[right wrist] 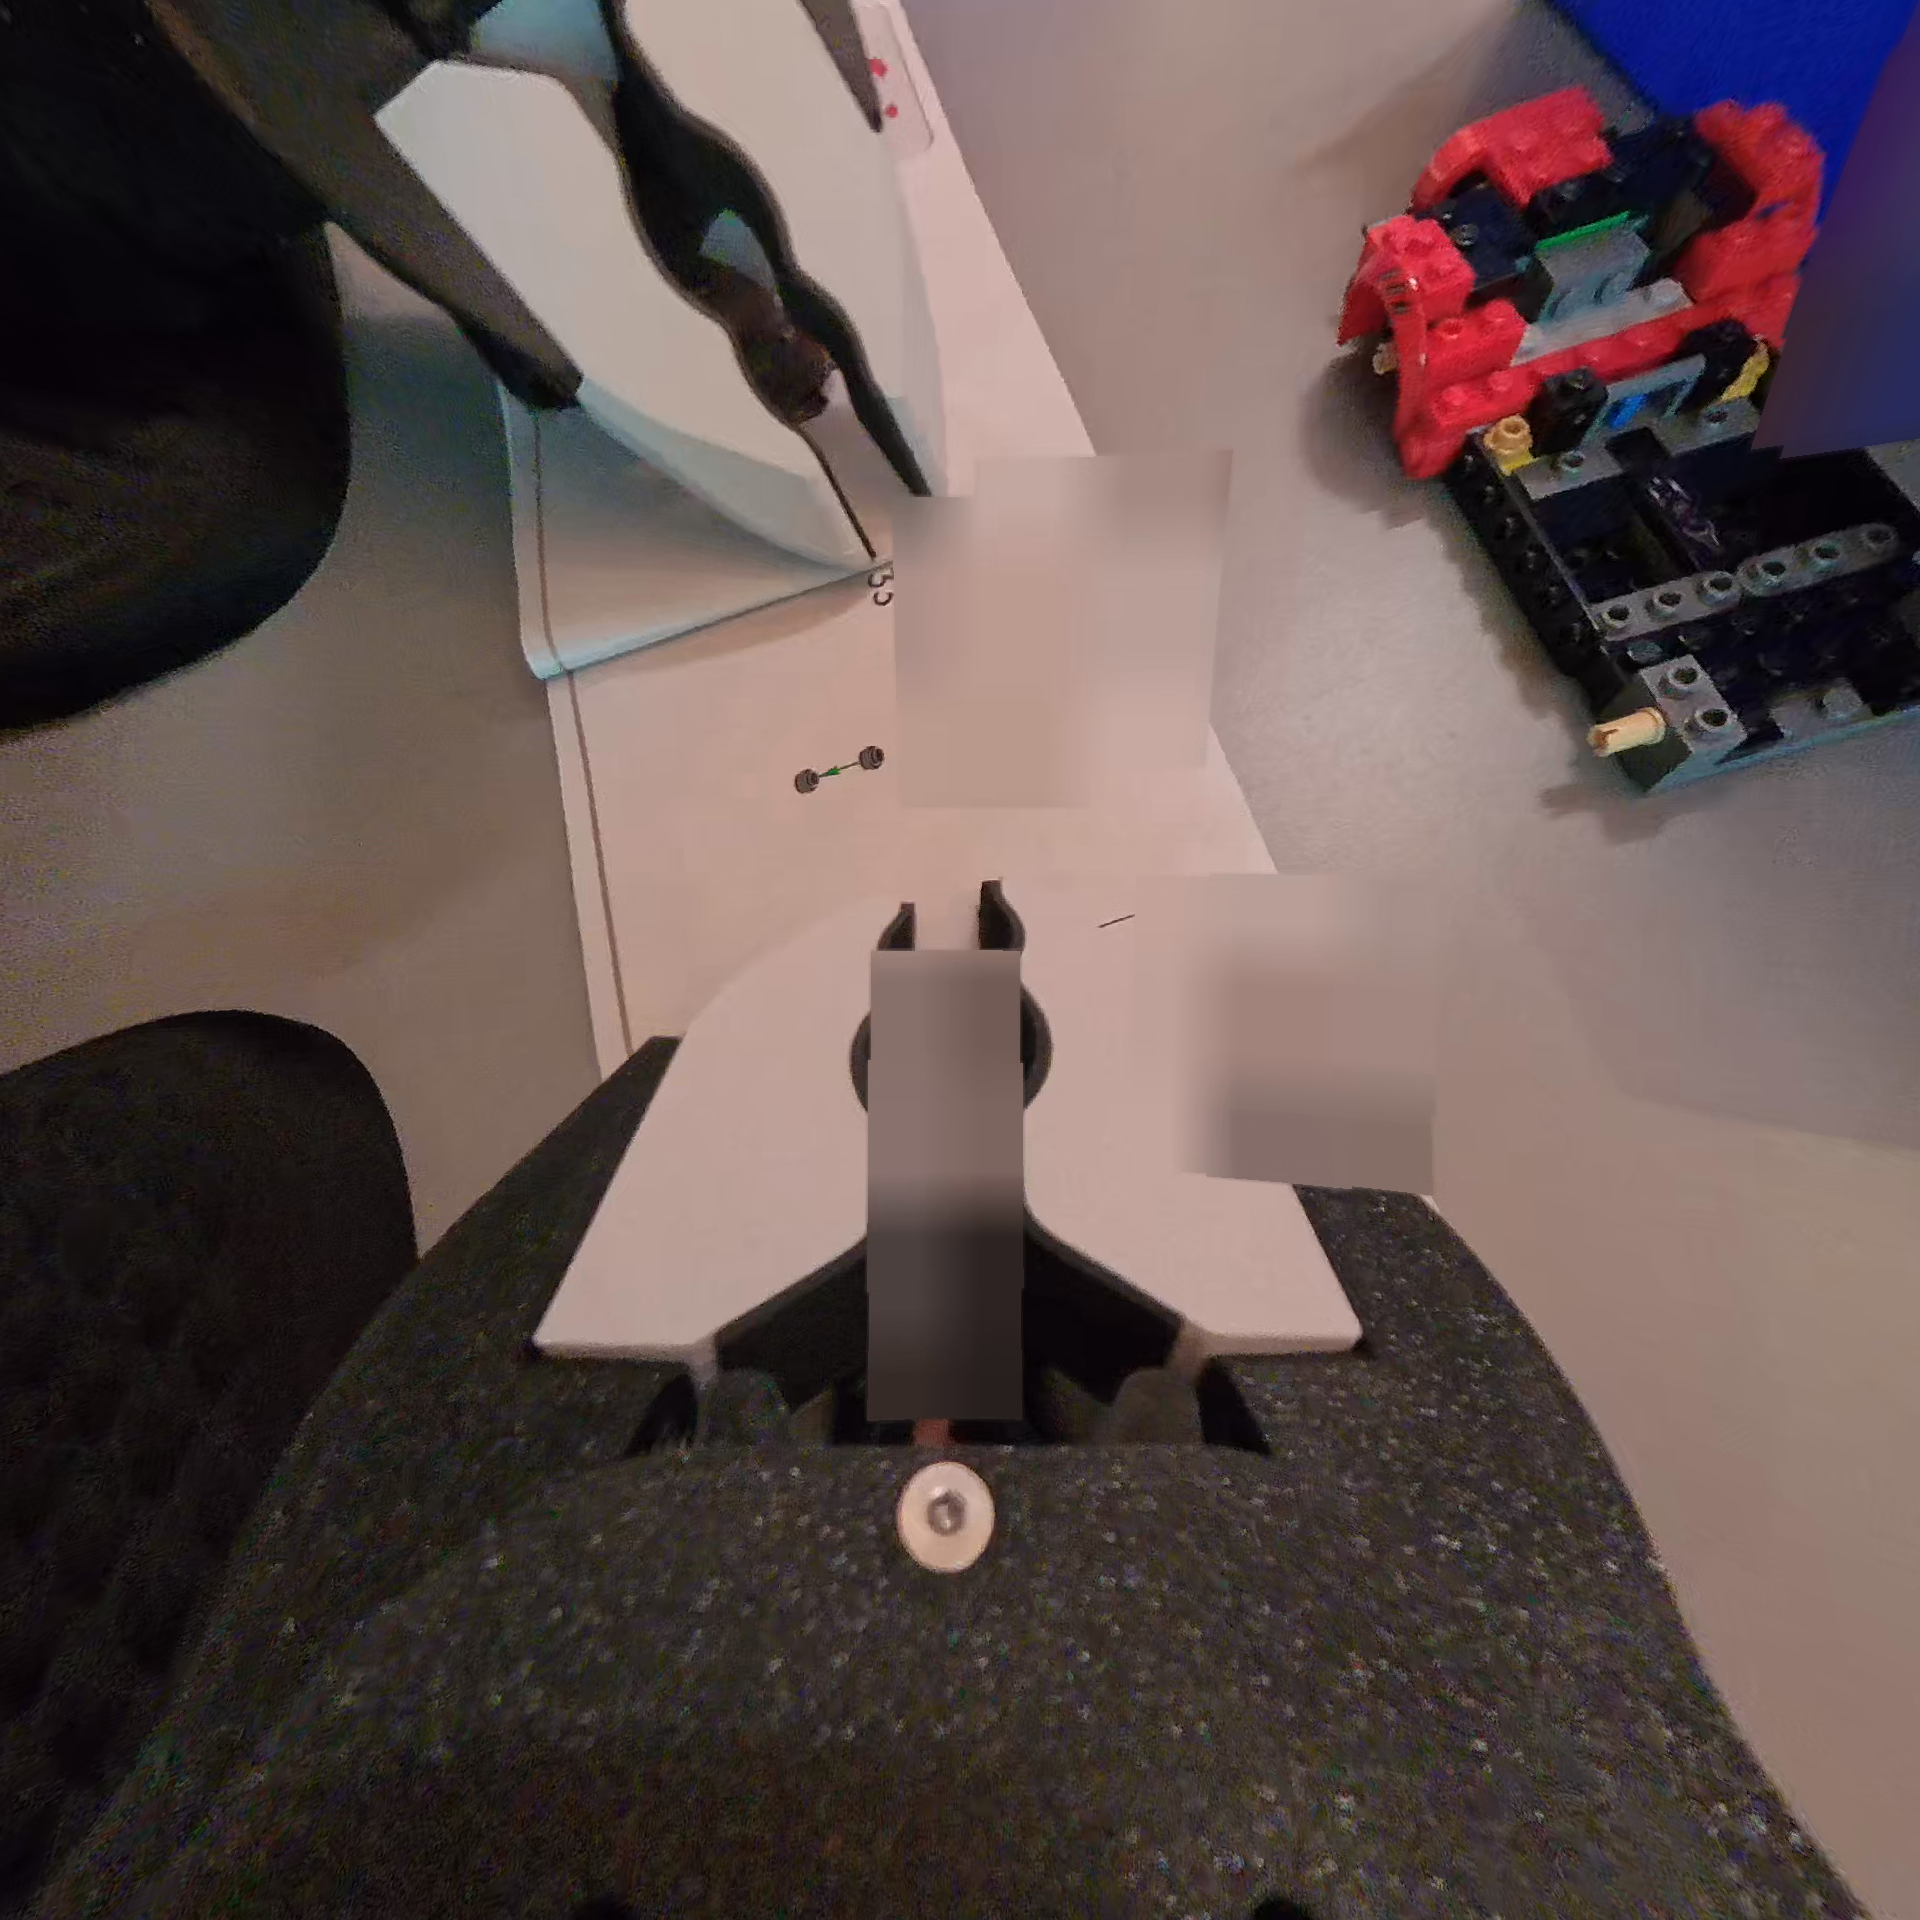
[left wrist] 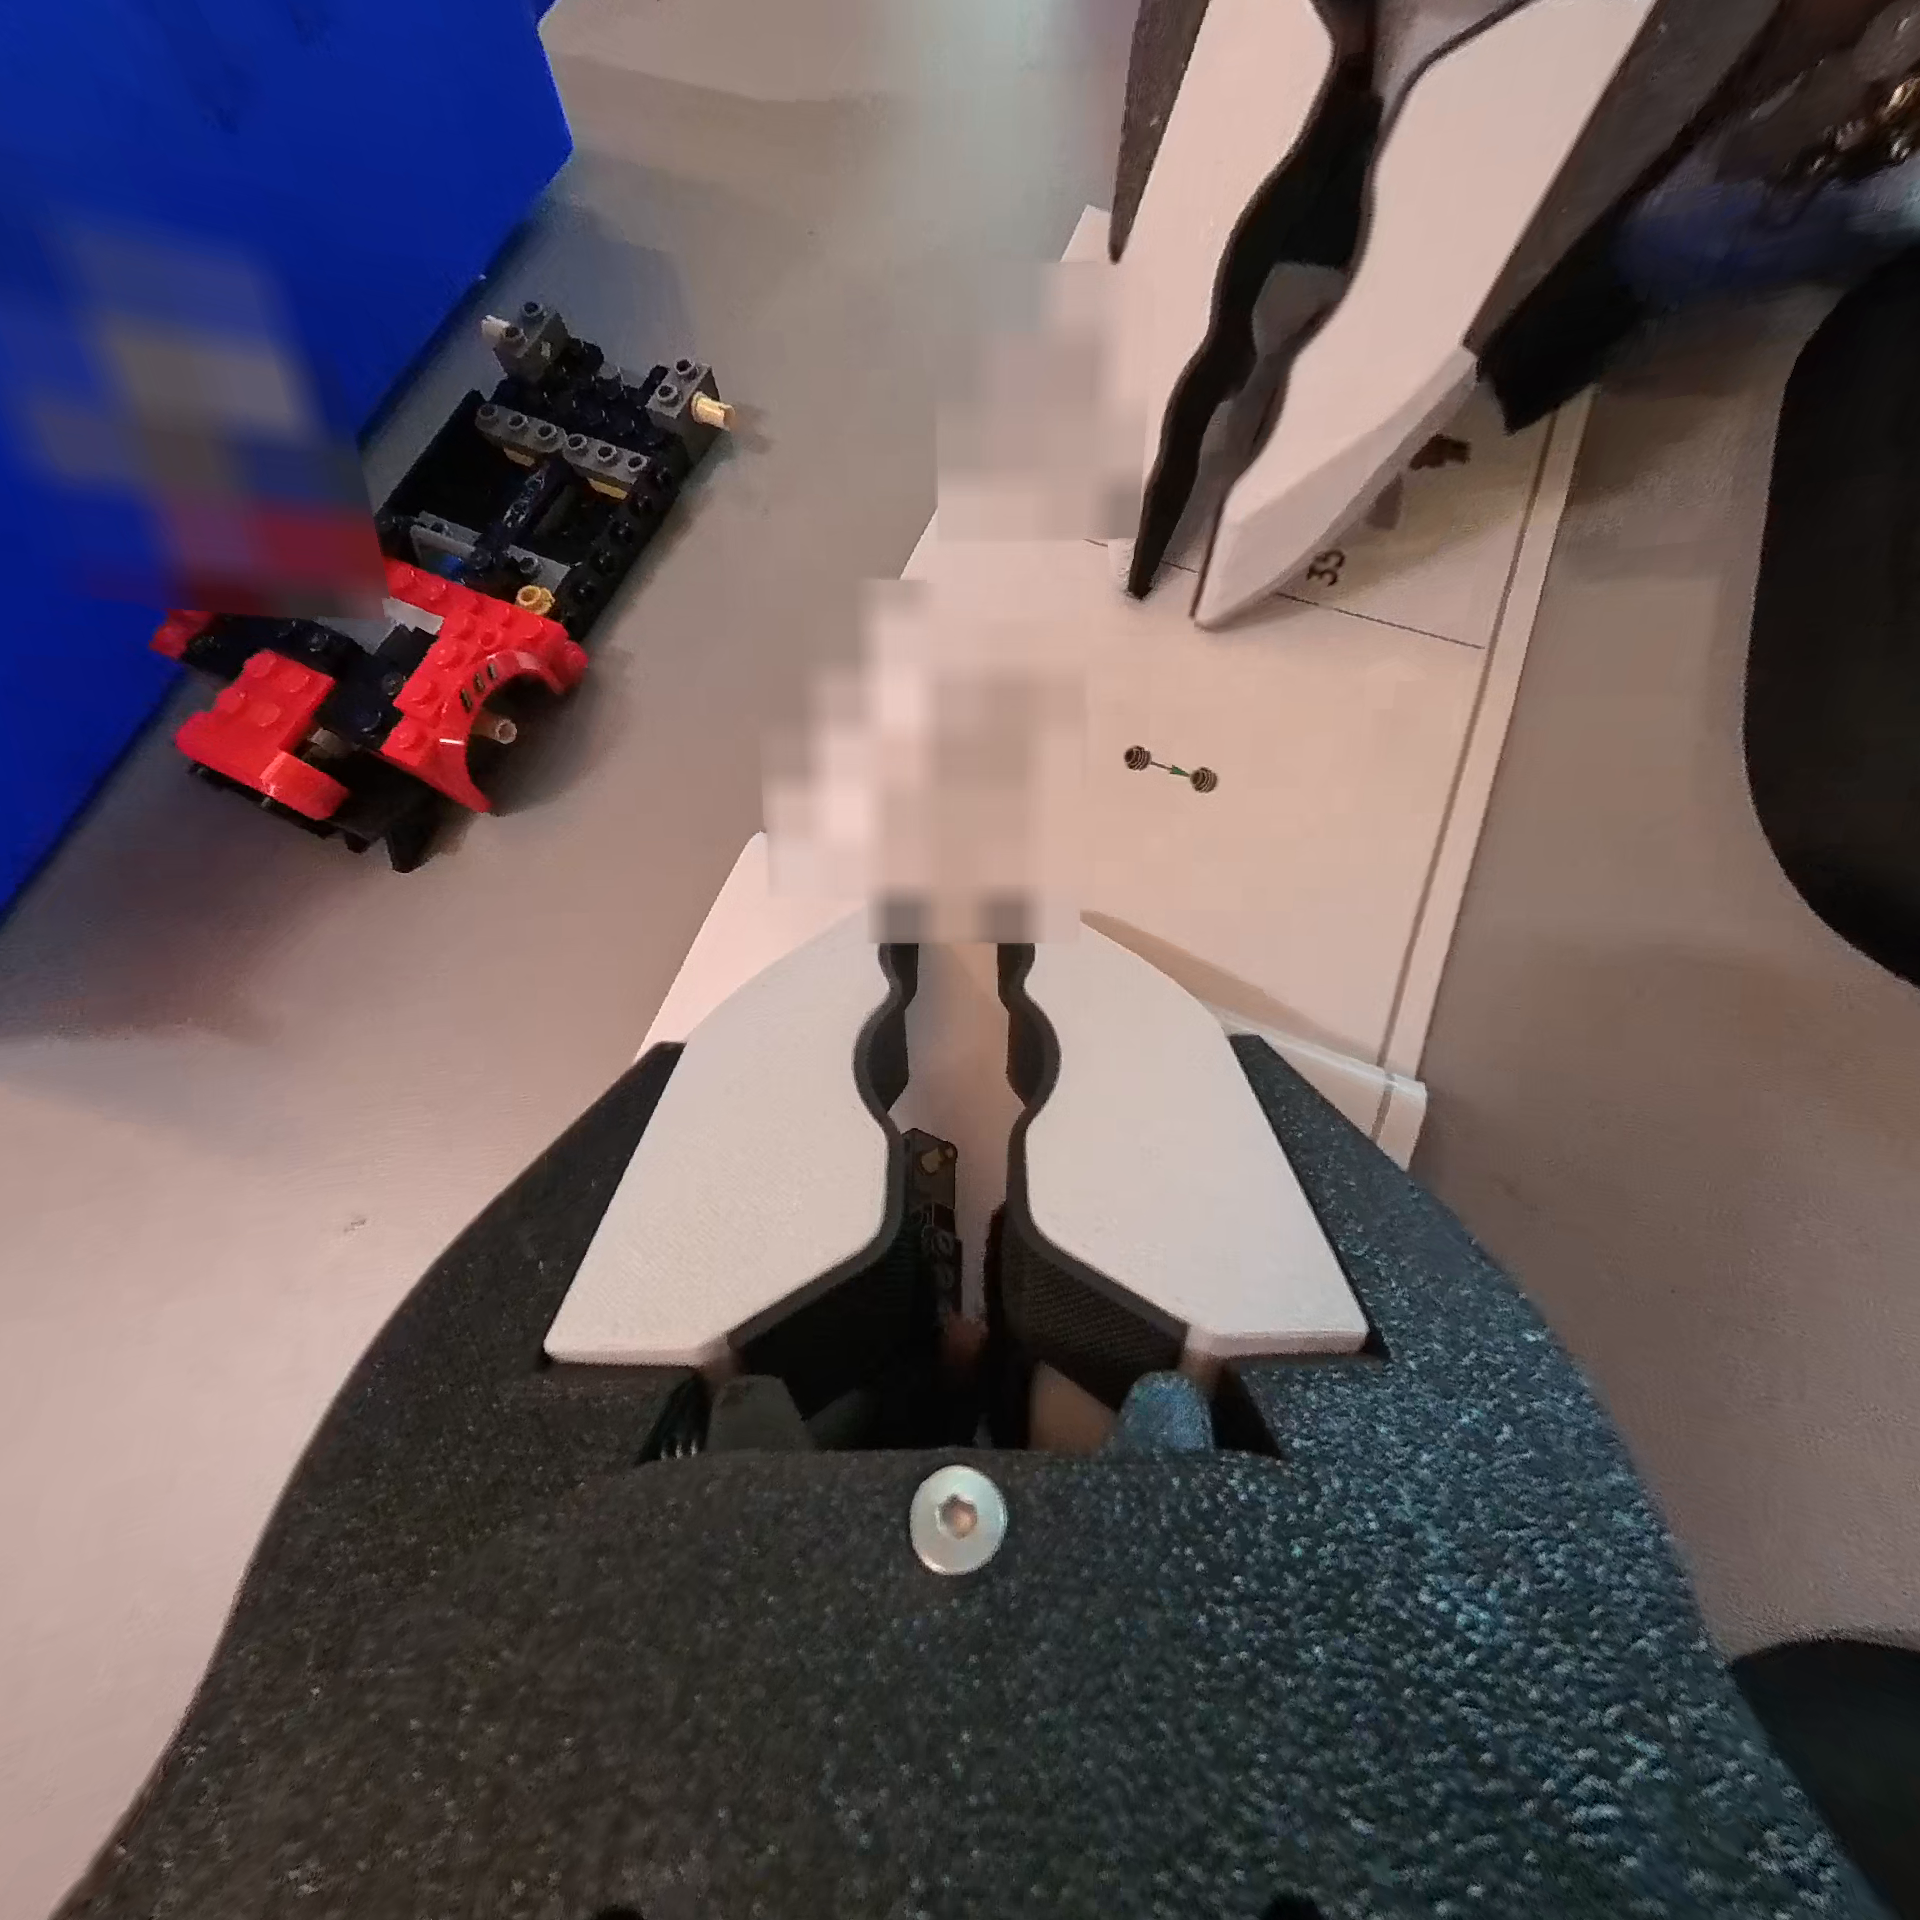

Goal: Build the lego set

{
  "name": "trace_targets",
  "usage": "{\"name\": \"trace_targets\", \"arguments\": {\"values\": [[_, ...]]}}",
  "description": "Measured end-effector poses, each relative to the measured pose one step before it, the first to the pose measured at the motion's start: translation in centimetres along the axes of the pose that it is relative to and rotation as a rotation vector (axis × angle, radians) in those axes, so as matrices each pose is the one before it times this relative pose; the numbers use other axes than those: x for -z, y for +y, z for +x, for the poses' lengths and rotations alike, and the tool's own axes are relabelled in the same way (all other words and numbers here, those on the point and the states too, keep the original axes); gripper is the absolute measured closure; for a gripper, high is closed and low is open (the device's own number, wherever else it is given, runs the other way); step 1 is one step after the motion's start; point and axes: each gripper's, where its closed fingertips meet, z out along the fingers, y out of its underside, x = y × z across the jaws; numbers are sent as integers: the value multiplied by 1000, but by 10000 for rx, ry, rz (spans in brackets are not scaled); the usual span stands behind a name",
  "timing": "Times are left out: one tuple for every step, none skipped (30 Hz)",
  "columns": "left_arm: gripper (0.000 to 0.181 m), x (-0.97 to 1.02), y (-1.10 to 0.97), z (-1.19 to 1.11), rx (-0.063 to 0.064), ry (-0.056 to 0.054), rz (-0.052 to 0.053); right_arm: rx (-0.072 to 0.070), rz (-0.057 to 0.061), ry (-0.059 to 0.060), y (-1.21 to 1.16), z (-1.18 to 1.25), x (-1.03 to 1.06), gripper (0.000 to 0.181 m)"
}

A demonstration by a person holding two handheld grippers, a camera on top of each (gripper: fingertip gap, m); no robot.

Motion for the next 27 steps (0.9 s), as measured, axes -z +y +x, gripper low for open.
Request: {"name": "trace_targets", "arguments": {"values": [[167,13,3,13,-120,-22,1,-135,8,-42,-12,50,1,171],[167,21,18,-23,-131,-12,8,-79,5,-56,-26,-22,-25,171],[167,29,36,-26,-152,-12,7,-32,-29,-83,-32,-147,-36,170],[167,38,28,-6,-156,12,10,135,-239,-130,38,-268,8,167],[167,20,30,2,-131,29,8,274,-452,134,43,45,167,166],[167,31,30,16,-83,37,8,313,-210,437,-656,445,502,166],[167,36,27,11,-34,51,10,368,448,159,-2110,155,952,167],[167,24,13,9,12,66,7,366,836,-35,-3317,93,1189,168],[167,8,8,-1,58,74,3,406,831,42,-3983,423,979,169],[167,11,-4,3,76,79,4,595,721,-4,-4262,475,415,169],[167,6,-1,1,67,70,8,830,575,-172,-4203,311,-369,168],[167,17,1,12,15,37,6,925,307,-280,-3709,293,-1211,167],[167,9,18,-7,-35,10,3,867,-62,-455,-2944,269,-1951,164],[167,18,8,7,-44,-12,2,755,-389,-652,-2212,227,-2455,163],[167,-6,2,0,-57,-42,-3,714,-383,-675,-1961,365,-2671,163],[167,-9,10,0,-74,-60,-7,705,-147,-707,-1930,438,-2800,166],[167,-6,9,-1,-70,-57,-4,617,-98,-788,-1617,477,-2941,171],[167,-2,-1,5,-58,-48,-3,496,-271,-757,-1005,710,-3039,172],[167,-6,-1,-3,-47,-38,-4,493,-434,-672,-458,964,-3079,174],[166,-6,1,4,-31,-25,-2,577,-514,-580,-114,1121,-3048,176],[166,-3,-3,2,-4,-3,-1,632,-507,-506,94,1192,-2953,177],[166,-7,0,-4,21,18,0,635,-573,-417,294,1298,-2859,178],[166,3,8,5,27,23,1,634,-599,-395,366,1227,-2706,178],[166,-5,-1,0,15,13,0,639,-610,-457,395,984,-2554,178],[166,-1,-1,-1,0,-1,1,650,-690,-522,481,748,-2301,177],[166,2,-1,-2,-8,-7,1,522,-592,-364,390,864,-1999,176],[166,-5,-7,3,-2,-2,2,320,-492,-427,307,645,-1716,173]]}}
